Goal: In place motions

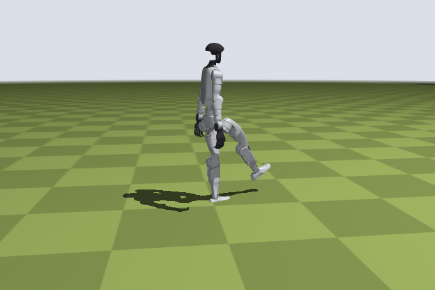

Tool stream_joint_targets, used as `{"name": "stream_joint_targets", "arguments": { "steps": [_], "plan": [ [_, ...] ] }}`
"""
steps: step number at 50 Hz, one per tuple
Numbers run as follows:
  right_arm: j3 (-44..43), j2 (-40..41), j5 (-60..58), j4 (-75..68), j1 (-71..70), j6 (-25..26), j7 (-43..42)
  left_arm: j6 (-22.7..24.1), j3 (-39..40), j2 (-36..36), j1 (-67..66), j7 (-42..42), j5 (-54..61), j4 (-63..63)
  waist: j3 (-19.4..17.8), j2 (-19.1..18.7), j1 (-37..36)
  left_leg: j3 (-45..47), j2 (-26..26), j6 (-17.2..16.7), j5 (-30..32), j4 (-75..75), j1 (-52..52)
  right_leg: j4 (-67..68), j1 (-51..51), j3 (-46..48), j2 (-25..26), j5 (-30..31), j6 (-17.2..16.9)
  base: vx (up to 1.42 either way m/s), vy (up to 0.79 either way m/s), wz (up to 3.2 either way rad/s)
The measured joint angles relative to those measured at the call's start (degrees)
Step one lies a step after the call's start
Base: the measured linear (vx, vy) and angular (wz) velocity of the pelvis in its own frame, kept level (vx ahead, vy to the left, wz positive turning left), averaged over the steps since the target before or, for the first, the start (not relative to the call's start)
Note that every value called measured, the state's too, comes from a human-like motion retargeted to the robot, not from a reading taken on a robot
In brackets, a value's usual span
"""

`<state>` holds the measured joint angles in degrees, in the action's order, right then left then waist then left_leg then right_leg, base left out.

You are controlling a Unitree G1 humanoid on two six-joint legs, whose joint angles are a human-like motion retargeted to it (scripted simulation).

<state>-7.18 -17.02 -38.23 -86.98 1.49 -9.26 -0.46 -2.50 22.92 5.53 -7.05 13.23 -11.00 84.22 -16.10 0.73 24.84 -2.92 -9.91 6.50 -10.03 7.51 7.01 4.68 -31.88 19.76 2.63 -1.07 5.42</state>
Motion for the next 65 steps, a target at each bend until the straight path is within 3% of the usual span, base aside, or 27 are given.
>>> {"name": "stream_joint_targets", "arguments": {
  "steps": [5, 8, 12, 18, 26, 30, 34, 35, 37, 40, 45, 48, 65],
  "plan": [
    [-4.1, -0.8, 8.4, -1.2, 1.0, 0.4, 3.1, 1.8, -3.6, 0.0, 5.2, -1.0, -0.3, -6.4, -10.2, -3.4, 7.5, -5.0, 3.4, 0.4, 1.6, 3.8, -3.8, 2.0, -18.8, 1.6, -3.0, -0.9, 5.4, -0.35, 0.13, 1.19],
    [-5.8, -2.1, 11.5, -5.8, 3.3, 2.2, 2.6, 2.4, -6.4, -0.9, 5.8, -1.1, 0.8, -7.0, -11.0, -5.7, 6.8, -6.2, 4.2, -0.1, 2.1, 4.1, -4.6, 1.7, -24.9, -2.9, -3.0, 0.4, 6.3, -0.04, 0.10, 0.39],
    [-6.5, -2.6, 9.9, -9.8, 5.9, 4.9, 0.6, 2.4, -7.5, -2.5, 3.7, -0.1, 0.8, -6.1, -8.7, -6.7, 4.5, -6.3, 3.3, -0.4, 2.4, 3.7, -4.5, 1.1, -22.5, -3.8, -4.2, 1.5, 6.0, 0.09, 0.06, 0.09],
    [-5.0, 0.0, 5.9, -5.2, 6.2, 3.9, 2.2, 2.2, -3.1, -3.2, -0.4, -0.3, -0.7, -3.3, -6.1, -3.8, 3.3, -5.3, 1.0, -0.8, 2.5, 1.9, -1.9, 2.6, -3.8, -5.6, -6.5, 4.3, 2.2, 0.10, -0.01, -0.13],
    [-1.7, 1.7, 7.2, -0.4, 1.3, 2.4, 4.1, -0.6, 4.5, -2.4, -6.8, -1.1, -3.4, 5.8, 4.7, -3.7, -7.1, 2.9, 1.0, -1.1, 0.9, -0.5, -4.7, 11.9, 18.4, -8.1, -5.6, 11.2, 0.6, 0.15, -0.08, -1.02],
    [0.2, 2.3, 6.8, 3.7, -1.8, 1.3, 7.0, -1.8, 8.2, -2.6, -9.5, -1.4, -3.9, 7.4, 10.7, -4.7, -13.5, 8.1, 2.4, -1.6, 0.2, -2.8, -6.6, 11.0, 23.5, -9.4, -6.1, 11.6, 0.0, 0.07, -0.10, -1.47],
    [2.5, 3.9, 7.2, 7.7, -6.2, 0.3, 10.2, -1.3, 11.7, -3.7, -10.9, -1.5, -3.2, 5.8, 14.4, -4.4, -19.9, 12.3, 3.7, -2.2, -0.3, -5.5, -7.5, 6.7, 25.0, -9.6, -7.4, 12.0, -0.7, -0.04, -0.15, -1.83],
    [3.4, 4.5, 7.5, 8.6, -7.5, 0.1, 10.9, -1.0, 12.6, -4.0, -11.1, -1.3, -2.8, 5.2, 14.8, -3.9, -20.9, 13.5, 3.8, -2.3, -0.3, -6.3, -7.5, 5.6, 25.4, -9.8, -7.8, 12.9, -1.2, -0.05, -0.24, -1.60],
    [5.7, 5.8, 7.8, 10.3, -9.4, -0.6, 11.7, -0.5, 13.6, -4.3, -11.2, -0.6, -1.8, 4.4, 15.4, -2.8, -21.3, 15.2, 3.6, -2.6, -0.5, -7.4, -7.2, 3.1, 26.5, -9.1, -9.3, 12.9, -6.3, -0.05, -0.24, -1.22],
    [8.8, 8.1, 8.8, 12.4, -11.4, -1.1, 12.9, -0.9, 14.3, -3.5, -10.1, 0.6, -0.9, 3.7, 16.1, -2.0, -19.7, 16.1, 4.2, -3.2, -0.7, -8.1, -7.3, 0.5, 26.9, -9.3, -9.6, 11.7, -9.1, -0.07, -0.27, -0.59],
    [9.3, 9.7, 10.1, 13.3, -10.7, -1.4, 15.5, -2.5, 12.5, -0.9, -5.1, -1.1, -1.5, 1.0, 16.2, -0.6, -20.6, 17.2, 5.4, -4.2, -1.0, -7.5, -7.5, -1.7, 27.3, -6.4, -9.0, 11.7, -6.9, -0.10, -0.24, -0.11],
    [8.7, 9.5, 8.1, 12.8, -9.6, -1.5, 14.8, -0.6, 10.3, -0.3, -1.9, -2.1, 0.5, -1.4, 15.3, -0.5, -20.9, 17.0, 6.2, -4.7, -0.9, -7.0, -7.3, -1.4, 27.9, -7.7, -8.3, 11.2, -6.8, -0.08, -0.20, 0.30],
    [5.1, 6.4, 0.6, 3.3, -0.7, 3.1, 7.5, 1.5, 2.9, -1.5, -1.2, 0.9, -2.1, -2.9, 17.4, -4.7, -13.9, 15.4, 10.6, -8.5, 0.6, -5.7, -9.6, -3.5, 30.9, -4.4, -5.0, 8.2, -3.2, -0.05, -0.15, 0.40]
  ]
}}
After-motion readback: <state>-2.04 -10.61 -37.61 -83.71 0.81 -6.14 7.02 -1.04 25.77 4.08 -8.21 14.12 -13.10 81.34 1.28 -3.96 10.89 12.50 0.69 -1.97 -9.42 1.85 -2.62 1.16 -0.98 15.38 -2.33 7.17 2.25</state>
